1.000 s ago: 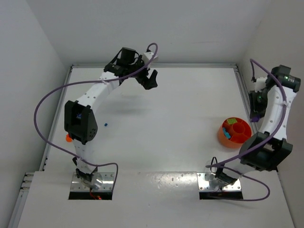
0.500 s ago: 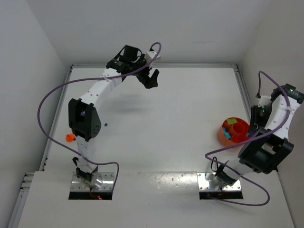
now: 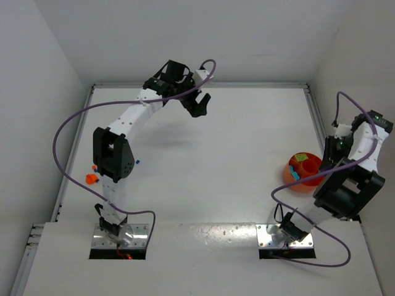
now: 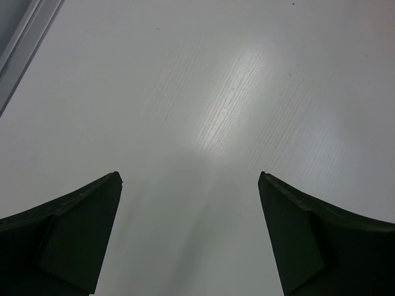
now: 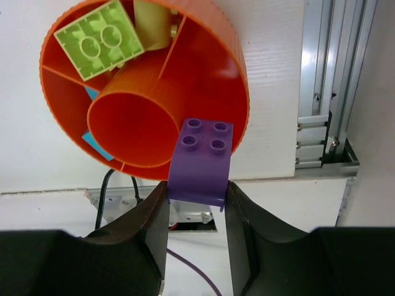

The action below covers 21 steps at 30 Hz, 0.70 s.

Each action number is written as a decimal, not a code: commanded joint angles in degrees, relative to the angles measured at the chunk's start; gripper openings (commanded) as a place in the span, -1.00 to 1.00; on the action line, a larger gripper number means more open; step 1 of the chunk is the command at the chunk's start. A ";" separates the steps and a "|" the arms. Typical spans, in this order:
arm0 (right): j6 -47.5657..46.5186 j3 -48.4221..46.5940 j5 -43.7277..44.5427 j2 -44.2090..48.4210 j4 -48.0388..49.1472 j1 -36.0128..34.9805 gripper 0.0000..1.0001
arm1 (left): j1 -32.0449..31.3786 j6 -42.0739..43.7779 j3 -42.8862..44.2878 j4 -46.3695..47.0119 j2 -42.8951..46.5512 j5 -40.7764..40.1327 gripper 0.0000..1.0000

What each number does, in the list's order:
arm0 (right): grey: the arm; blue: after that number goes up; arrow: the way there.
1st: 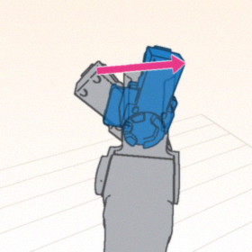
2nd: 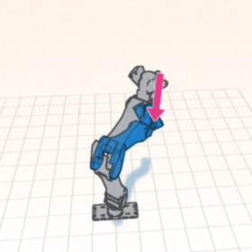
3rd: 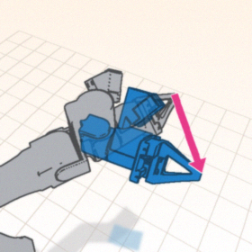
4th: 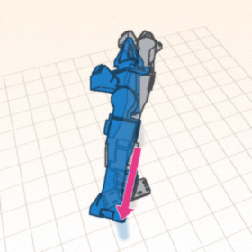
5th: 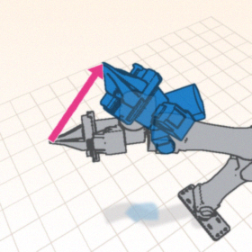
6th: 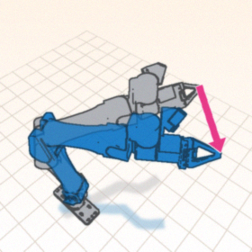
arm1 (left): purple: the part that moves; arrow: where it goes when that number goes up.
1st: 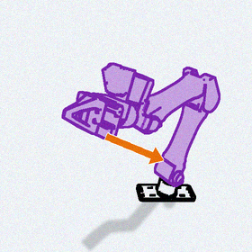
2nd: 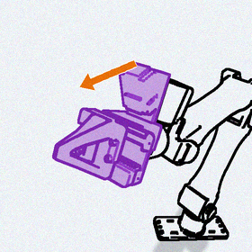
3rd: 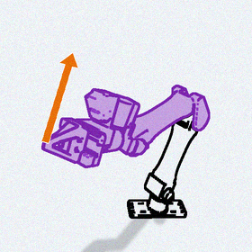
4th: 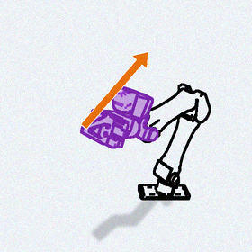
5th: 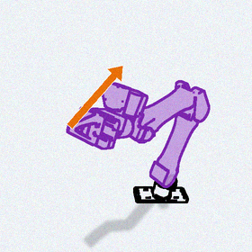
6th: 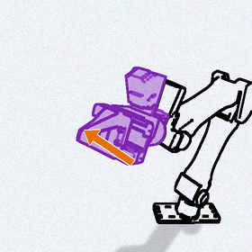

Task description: Sort the legos into containers by color

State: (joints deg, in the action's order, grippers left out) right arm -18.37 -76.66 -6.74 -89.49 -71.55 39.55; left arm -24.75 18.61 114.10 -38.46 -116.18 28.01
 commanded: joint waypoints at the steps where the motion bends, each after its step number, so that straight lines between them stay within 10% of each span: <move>1: -0.70 -1.82 -2.05 -0.59 2.28 0.26 -1.00 | -0.38 1.25 2.79 -0.13 0.34 -1.03 0.98; 15: -1.23 -1.21 -1.52 -3.32 4.58 0.26 -1.00 | -0.38 1.26 2.79 -0.13 -0.18 -1.55 0.98; 21: -1.23 -0.68 -1.52 -4.37 5.81 0.26 -0.55 | -0.38 0.72 3.32 -0.13 -0.71 -2.16 0.98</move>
State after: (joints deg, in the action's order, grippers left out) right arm -18.96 -76.69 -7.55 -93.67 -67.26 39.62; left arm -24.77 20.18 114.80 -38.79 -116.40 26.41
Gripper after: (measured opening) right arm 0.370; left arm 0.986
